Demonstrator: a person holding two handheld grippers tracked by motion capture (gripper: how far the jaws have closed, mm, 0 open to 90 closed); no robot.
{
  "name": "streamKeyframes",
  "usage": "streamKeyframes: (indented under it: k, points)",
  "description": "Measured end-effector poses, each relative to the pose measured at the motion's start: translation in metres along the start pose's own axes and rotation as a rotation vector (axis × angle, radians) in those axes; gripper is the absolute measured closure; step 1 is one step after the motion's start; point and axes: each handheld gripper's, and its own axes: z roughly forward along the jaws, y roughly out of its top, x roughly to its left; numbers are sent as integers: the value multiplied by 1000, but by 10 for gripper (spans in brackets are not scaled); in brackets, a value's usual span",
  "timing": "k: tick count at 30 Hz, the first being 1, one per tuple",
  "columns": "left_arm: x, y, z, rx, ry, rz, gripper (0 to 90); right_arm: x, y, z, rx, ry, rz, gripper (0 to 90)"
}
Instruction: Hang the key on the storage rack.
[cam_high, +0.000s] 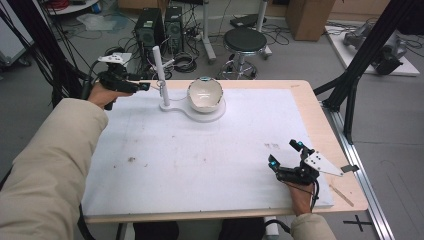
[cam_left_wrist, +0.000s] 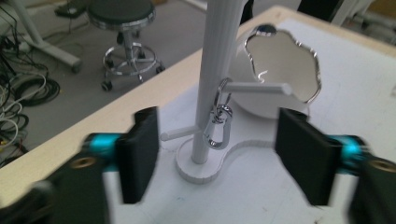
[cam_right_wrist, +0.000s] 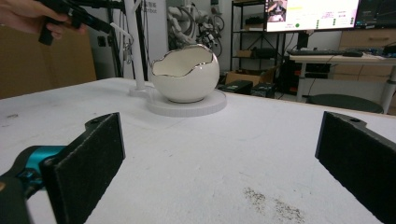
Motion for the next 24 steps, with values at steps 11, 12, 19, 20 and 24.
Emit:
streamKeyframes:
  k: [11,12,19,20,24]
  points:
    - [-53,-21,-63,-152,-18,85,17,0,0,0,0,0,10,4]
    - [-58,-24,-67,-160,-19,102,17,0,0,0,0,0,10,4]
    - [-95,-58,-80,-230,4,165,17,-1,0,0,-4,-3,8,4]
    - [-99,-65,-82,-236,17,162,17,-1,0,0,-5,-2,7,4]
    - [-110,-94,-88,-283,52,139,17,-1,0,0,-3,-2,7,4]
